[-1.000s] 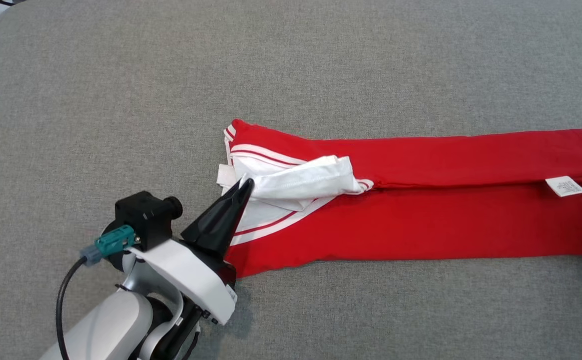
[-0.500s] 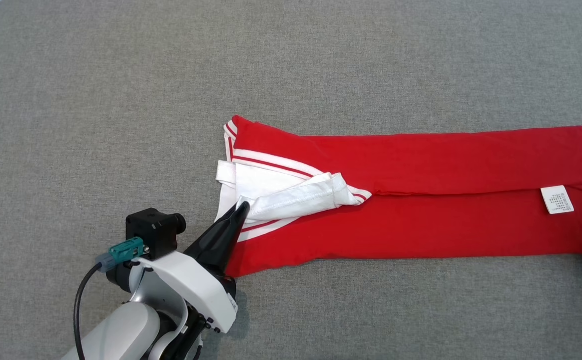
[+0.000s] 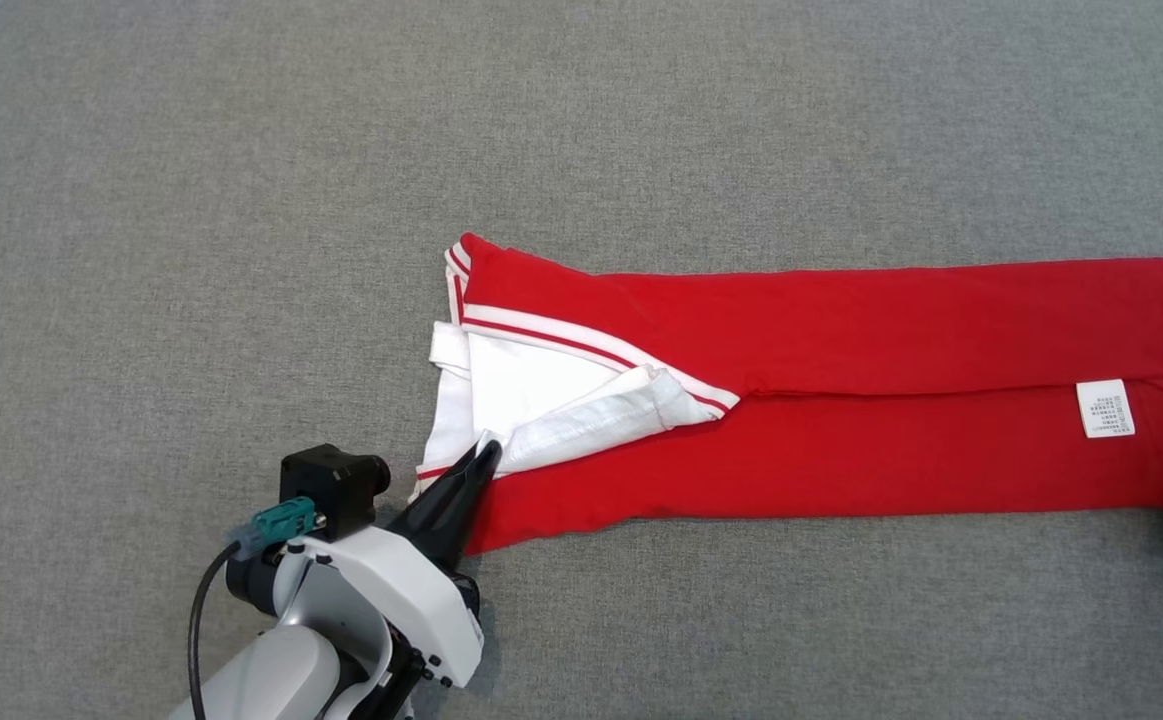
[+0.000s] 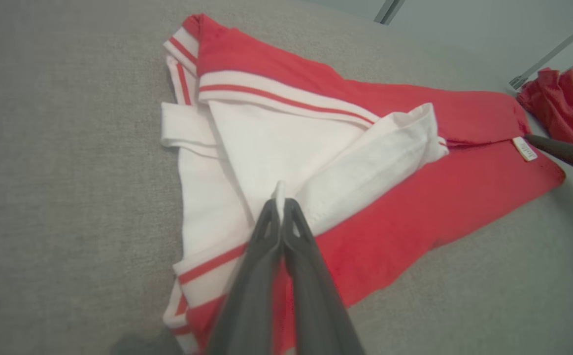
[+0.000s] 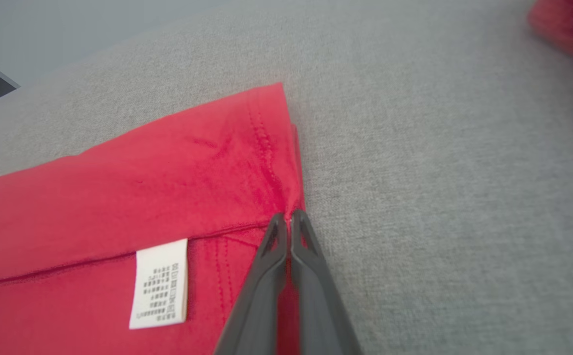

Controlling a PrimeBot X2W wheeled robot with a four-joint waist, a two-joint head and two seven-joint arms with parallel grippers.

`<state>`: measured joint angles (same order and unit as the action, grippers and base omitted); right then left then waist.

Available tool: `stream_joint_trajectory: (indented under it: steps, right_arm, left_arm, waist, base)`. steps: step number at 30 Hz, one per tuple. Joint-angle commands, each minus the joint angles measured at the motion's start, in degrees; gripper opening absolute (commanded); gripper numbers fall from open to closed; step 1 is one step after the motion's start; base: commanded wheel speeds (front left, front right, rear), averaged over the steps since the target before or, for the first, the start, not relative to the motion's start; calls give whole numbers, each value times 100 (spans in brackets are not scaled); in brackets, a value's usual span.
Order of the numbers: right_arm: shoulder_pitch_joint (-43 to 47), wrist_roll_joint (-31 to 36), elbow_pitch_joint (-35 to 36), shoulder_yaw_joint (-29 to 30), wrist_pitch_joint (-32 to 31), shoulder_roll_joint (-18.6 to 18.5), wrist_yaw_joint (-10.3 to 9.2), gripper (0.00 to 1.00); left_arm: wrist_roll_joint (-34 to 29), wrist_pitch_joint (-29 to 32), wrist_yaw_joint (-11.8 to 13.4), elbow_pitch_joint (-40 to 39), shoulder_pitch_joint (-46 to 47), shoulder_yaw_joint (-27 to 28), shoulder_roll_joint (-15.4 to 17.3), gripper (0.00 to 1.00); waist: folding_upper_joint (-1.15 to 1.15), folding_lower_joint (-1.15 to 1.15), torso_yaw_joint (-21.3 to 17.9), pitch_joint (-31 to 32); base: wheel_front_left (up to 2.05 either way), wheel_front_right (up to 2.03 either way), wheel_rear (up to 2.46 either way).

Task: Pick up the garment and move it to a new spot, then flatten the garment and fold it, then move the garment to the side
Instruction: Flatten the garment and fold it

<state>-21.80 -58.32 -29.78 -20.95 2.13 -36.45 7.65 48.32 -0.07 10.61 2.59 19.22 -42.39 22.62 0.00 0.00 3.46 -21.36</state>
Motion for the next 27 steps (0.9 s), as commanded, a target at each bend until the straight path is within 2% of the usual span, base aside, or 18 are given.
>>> stream_joint_trajectory:
  steps: [1, 2, 3, 4, 9, 16, 21, 27]
  right_arm:
    - [202, 70, 99, -69, -57, -160, -16, 64]
    - [202, 70, 99, -69, -57, -160, -16, 64]
    - [222, 111, 122, -16, -17, -160, -16, 100]
    - [238, 138, 141, 6, 7, -156, -16, 100]
    - [369, 184, 338, 125, 95, -123, -16, 100]
    - [740, 683, 887, 461, 567, -50, -16, 100]
    - [974, 1014, 1314, 730, 792, 267, -16, 100]
    - [1215, 1611, 1724, 955, 1035, 715, -16, 100]
  left_arm:
    - [-53, -83, 8, -19, 169, 191, 87, 35]
    - [-53, -83, 8, -19, 169, 191, 87, 35]
    - [-51, -121, 2, 134, 202, 180, 16, 81]
    - [-47, -142, -1, 206, 211, 178, -15, 100]
    - [-89, -256, 17, 405, 204, 167, -63, 100]
    - [5, -766, 214, 342, -44, 500, -84, 100]
    - [39, -1224, 334, 269, -282, 818, -101, 100]
    - [-102, -1449, 386, 186, -525, 1170, -181, 100]
  waist:
    - [0, 0, -11, 16]
    - [0, 0, -11, 16]
    - [0, 0, -30, 51]
    - [0, 0, -44, 79]
    - [0, 0, -97, 198]
    - [0, 0, -170, 527]
    - [0, 0, -241, 825]
    - [0, 0, -278, 1142]
  base:
    - [0, 0, 0]
    - [0, 0, 0]
    - [0, 0, 0]
    - [0, 0, 0]
    - [0, 0, 0]
    - [0, 0, 0]
    - [0, 0, 0]
    - [0, 0, 0]
